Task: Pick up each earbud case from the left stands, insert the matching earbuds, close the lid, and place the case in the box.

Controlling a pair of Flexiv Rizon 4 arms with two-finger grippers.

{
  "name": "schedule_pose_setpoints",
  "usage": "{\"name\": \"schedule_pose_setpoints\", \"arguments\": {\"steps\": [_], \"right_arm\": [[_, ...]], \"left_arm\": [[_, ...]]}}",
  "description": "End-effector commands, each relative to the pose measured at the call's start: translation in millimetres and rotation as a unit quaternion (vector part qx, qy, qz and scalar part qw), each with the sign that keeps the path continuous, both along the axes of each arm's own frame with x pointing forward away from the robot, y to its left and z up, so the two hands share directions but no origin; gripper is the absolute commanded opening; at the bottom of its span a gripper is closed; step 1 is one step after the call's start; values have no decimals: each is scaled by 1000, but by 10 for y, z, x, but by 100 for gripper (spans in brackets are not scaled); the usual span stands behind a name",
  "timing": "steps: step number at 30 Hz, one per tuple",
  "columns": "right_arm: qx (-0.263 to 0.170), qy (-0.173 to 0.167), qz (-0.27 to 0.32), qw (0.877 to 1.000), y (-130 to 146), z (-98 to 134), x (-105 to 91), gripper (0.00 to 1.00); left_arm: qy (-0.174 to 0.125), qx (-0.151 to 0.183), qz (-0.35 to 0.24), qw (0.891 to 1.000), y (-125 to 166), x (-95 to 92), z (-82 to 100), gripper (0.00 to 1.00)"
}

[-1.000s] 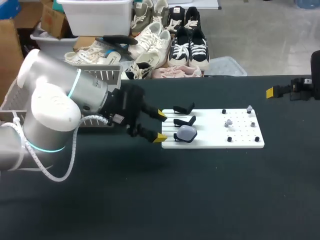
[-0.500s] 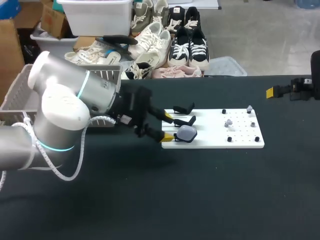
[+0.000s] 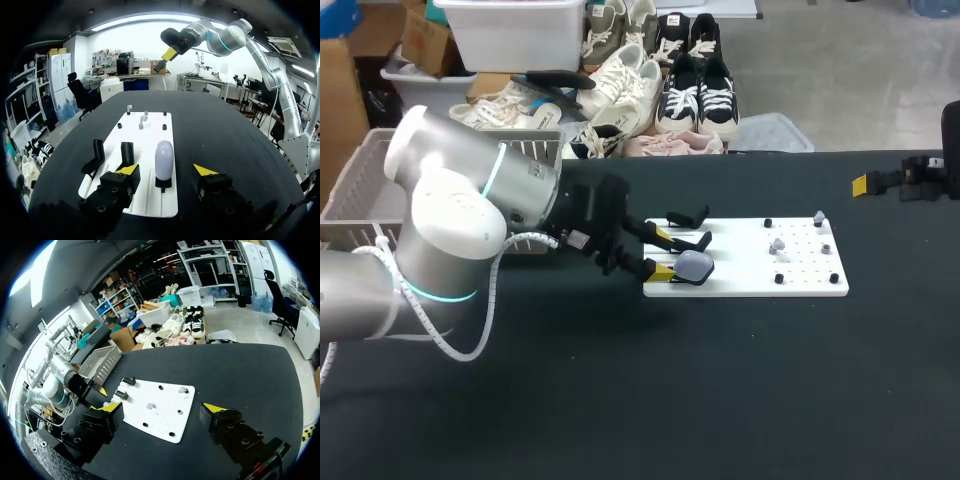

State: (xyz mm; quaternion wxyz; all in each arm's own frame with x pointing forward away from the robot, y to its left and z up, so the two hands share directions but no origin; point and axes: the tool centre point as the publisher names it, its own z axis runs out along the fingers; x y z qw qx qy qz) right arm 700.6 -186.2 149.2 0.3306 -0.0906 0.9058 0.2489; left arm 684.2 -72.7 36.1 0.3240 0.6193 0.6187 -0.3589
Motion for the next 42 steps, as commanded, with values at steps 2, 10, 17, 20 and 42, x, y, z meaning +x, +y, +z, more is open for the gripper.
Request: {"name": "schedule_pose_setpoints", "arguments": {"steps": [2,10,17,20,42], "right_arm": [[1,1,2,1000,-7,1,8,100],[1,1,2,1000,-7,1,8,100],[1,1,2,1000,-7,1,8,100],[1,1,2,1000,-7,1,8,100],[1,1,2,1000,-7,1,8,100]], "left_arm": [[3,-2,-4,1000,-19,30,-17,71],[7,-1,-12,1000,-67,-13,-67,69],[10,-4,-15,1000,-121,1,-96,65],[10,-5,-13,1000,-149,9,-108,66],[15,-5,-11,1000,-245,40,-190,52]]}}
